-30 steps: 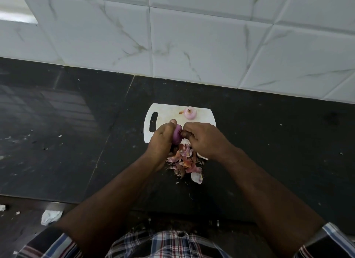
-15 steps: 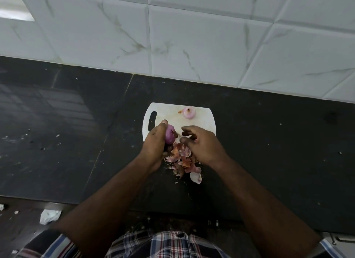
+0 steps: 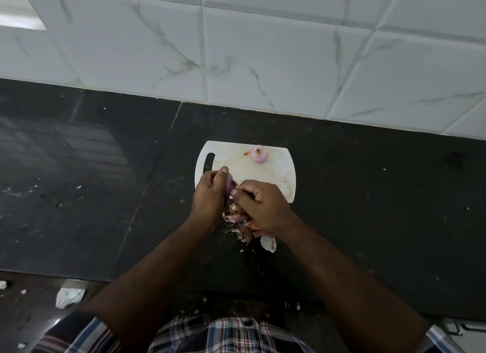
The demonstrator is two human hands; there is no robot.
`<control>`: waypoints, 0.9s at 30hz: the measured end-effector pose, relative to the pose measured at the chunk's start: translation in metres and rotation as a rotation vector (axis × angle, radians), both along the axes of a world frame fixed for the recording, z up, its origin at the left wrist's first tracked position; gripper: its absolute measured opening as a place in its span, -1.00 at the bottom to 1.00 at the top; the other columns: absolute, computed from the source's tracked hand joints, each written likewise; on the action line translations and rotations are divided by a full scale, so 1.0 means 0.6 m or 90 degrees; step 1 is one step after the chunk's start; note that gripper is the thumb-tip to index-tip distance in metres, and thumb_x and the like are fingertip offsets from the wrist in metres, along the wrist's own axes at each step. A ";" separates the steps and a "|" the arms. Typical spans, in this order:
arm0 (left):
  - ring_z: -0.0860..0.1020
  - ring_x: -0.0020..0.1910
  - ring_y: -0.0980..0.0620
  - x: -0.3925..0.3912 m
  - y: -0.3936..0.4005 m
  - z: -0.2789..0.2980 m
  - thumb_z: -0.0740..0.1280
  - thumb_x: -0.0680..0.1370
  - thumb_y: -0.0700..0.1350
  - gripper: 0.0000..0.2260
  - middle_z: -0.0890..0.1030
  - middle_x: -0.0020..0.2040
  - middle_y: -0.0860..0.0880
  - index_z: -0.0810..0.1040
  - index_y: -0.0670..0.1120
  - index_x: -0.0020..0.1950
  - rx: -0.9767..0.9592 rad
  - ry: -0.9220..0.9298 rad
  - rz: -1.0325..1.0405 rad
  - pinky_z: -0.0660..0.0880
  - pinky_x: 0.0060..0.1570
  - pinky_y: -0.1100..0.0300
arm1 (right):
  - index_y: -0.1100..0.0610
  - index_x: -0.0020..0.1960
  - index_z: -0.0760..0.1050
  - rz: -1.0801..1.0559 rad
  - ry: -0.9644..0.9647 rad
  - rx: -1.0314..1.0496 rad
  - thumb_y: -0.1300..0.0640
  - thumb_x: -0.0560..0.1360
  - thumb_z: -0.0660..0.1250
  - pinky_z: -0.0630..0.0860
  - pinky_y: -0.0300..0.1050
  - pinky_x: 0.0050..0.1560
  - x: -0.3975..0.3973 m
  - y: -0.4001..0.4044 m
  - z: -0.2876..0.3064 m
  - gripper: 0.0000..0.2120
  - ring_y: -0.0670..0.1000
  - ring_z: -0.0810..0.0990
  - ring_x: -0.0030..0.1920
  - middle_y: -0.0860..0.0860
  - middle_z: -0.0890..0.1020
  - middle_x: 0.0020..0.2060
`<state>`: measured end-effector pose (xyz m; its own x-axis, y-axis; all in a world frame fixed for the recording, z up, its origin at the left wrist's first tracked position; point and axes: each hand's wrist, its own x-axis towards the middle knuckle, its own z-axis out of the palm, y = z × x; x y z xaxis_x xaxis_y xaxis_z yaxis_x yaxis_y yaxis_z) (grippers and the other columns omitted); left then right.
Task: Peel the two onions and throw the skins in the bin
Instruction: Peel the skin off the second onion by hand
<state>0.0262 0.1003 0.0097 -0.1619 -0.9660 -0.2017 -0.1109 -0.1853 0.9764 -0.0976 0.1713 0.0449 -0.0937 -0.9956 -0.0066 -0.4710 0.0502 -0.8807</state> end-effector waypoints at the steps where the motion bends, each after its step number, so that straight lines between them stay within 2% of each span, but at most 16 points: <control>1: 0.49 -0.39 0.02 0.002 0.002 0.003 0.21 0.65 0.11 -0.58 0.57 -0.28 -0.09 0.53 -0.27 -0.04 0.050 0.064 0.000 0.38 -0.41 0.20 | 0.04 -0.14 0.63 -0.019 -0.021 0.025 0.09 0.57 0.35 0.64 -0.03 -0.19 -0.008 0.000 -0.002 -0.86 0.02 0.70 -0.26 0.01 0.69 -0.28; 2: 0.49 -0.43 0.02 0.004 0.004 0.008 0.20 0.66 0.11 -0.59 0.57 -0.25 -0.13 0.52 -0.26 0.00 0.098 0.120 -0.003 0.37 -0.47 0.24 | 0.03 -0.02 0.67 -0.042 -0.022 0.040 0.16 0.55 0.39 0.65 -0.08 -0.07 -0.019 -0.001 -0.007 -0.90 -0.05 0.71 -0.18 -0.02 0.72 -0.17; 4: 0.47 -0.51 0.07 0.006 0.008 0.015 0.18 0.67 0.11 -0.62 0.57 -0.25 -0.13 0.52 -0.21 0.04 0.147 0.155 -0.022 0.31 -0.56 0.29 | 0.06 0.21 0.64 -0.087 -0.008 0.057 0.23 0.50 0.44 0.60 -0.11 0.16 -0.036 -0.004 -0.015 -0.71 -0.15 0.68 0.00 -0.06 0.72 0.02; 5: 0.44 -0.52 0.07 0.004 0.009 0.017 0.17 0.67 0.12 -0.63 0.55 -0.27 -0.12 0.51 -0.19 0.04 0.150 0.161 -0.037 0.29 -0.57 0.29 | 0.06 0.26 0.61 -0.111 -0.035 0.056 0.20 0.50 0.45 0.59 -0.11 0.18 -0.036 -0.005 -0.016 -0.67 -0.16 0.67 0.04 -0.07 0.71 0.06; 7: 0.38 -0.53 0.06 -0.004 0.013 0.017 0.18 0.67 0.12 -0.67 0.47 -0.33 -0.09 0.47 -0.15 -0.02 0.146 0.174 -0.054 0.26 -0.56 0.29 | 0.05 0.21 0.63 -0.151 -0.077 0.033 0.12 0.51 0.46 0.61 -0.16 0.10 -0.021 -0.012 -0.011 -0.72 -0.18 0.68 -0.01 -0.10 0.72 0.00; 9: 0.41 -0.46 0.06 -0.010 0.019 0.017 0.19 0.68 0.08 -0.71 0.46 -0.31 -0.07 0.46 -0.13 -0.06 0.126 0.169 -0.060 0.32 -0.53 0.26 | 0.06 0.04 0.67 -0.198 -0.067 0.004 0.12 0.52 0.44 0.61 -0.21 -0.06 -0.004 -0.021 -0.013 -0.89 -0.19 0.68 -0.15 -0.11 0.72 -0.15; 10: 0.45 -0.40 0.06 -0.011 0.021 0.018 0.20 0.68 0.05 -0.74 0.50 -0.26 -0.07 0.48 -0.12 -0.03 0.118 0.167 -0.062 0.37 -0.49 0.24 | 0.08 -0.04 0.67 -0.223 -0.061 -0.009 0.14 0.52 0.43 0.61 -0.21 -0.12 0.003 -0.025 -0.015 -0.95 -0.17 0.67 -0.22 -0.10 0.71 -0.22; 12: 0.55 -0.23 0.02 -0.011 0.023 0.022 0.23 0.67 -0.02 -0.82 0.57 -0.07 -0.13 0.53 -0.11 0.11 0.108 0.197 -0.076 0.49 -0.36 0.19 | 0.10 -0.12 0.65 -0.292 -0.048 -0.020 0.18 0.52 0.41 0.61 -0.10 -0.12 0.010 -0.030 -0.023 -0.94 -0.11 0.65 -0.23 -0.09 0.69 -0.27; 14: 0.59 -0.13 -0.01 -0.011 0.021 0.025 0.25 0.67 -0.12 -0.84 0.56 0.10 -0.19 0.53 -0.09 0.21 0.097 0.220 -0.102 0.55 -0.24 0.17 | 0.10 -0.12 0.62 -0.333 -0.051 -0.005 0.17 0.53 0.37 0.62 0.03 -0.05 0.012 -0.031 -0.029 -0.93 -0.02 0.66 -0.18 -0.06 0.68 -0.24; 16: 0.58 -0.12 0.00 -0.008 0.020 0.032 0.23 0.67 -0.18 -0.83 0.54 0.11 -0.19 0.54 -0.07 0.22 0.096 0.237 -0.118 0.57 -0.18 0.15 | 0.10 -0.10 0.61 -0.344 -0.103 0.003 0.17 0.54 0.35 0.63 0.12 -0.02 0.015 -0.029 -0.033 -0.93 0.03 0.67 -0.15 -0.02 0.69 -0.21; 20: 0.60 0.03 -0.04 0.000 0.019 0.038 0.15 0.69 -0.15 -0.79 0.55 0.18 -0.16 0.56 -0.03 0.21 0.150 0.314 -0.132 0.60 0.10 0.00 | 0.09 0.03 0.64 -0.308 -0.216 0.044 0.10 0.56 0.37 0.65 0.11 0.01 0.005 -0.025 -0.027 -0.89 0.02 0.70 -0.13 -0.01 0.72 -0.14; 23: 0.58 0.09 -0.02 0.002 0.016 0.038 0.14 0.69 -0.13 -0.76 0.55 0.28 -0.10 0.53 0.04 0.26 0.142 0.292 -0.137 0.59 0.00 0.05 | 0.11 -0.03 0.67 -0.263 -0.192 0.072 0.09 0.56 0.38 0.65 0.12 -0.06 0.004 -0.022 -0.027 -0.88 0.09 0.69 -0.19 0.06 0.73 -0.19; 25: 0.59 0.07 0.00 0.002 0.016 0.041 0.15 0.69 -0.06 -0.77 0.55 0.30 -0.06 0.49 0.08 0.32 0.153 0.275 -0.157 0.58 -0.09 0.12 | 0.16 -0.10 0.67 -0.280 -0.196 0.041 0.13 0.54 0.41 0.62 0.05 -0.13 0.002 -0.021 -0.030 -0.89 0.00 0.64 -0.27 0.10 0.71 -0.23; 27: 0.63 0.01 0.03 0.004 0.016 0.039 0.17 0.69 0.02 -0.75 0.58 0.27 -0.05 0.45 0.08 0.36 0.162 0.252 -0.178 0.57 -0.11 0.13 | 0.16 -0.12 0.66 -0.284 -0.177 0.016 0.12 0.53 0.42 0.61 0.03 -0.13 -0.004 -0.021 -0.029 -0.88 -0.05 0.65 -0.25 0.06 0.71 -0.26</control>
<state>0.0286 0.1102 0.0333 -0.5168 -0.8036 -0.2952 0.1768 -0.4376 0.8816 -0.0999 0.1587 0.0274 -0.5004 -0.8581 -0.1152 -0.1481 0.2159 -0.9651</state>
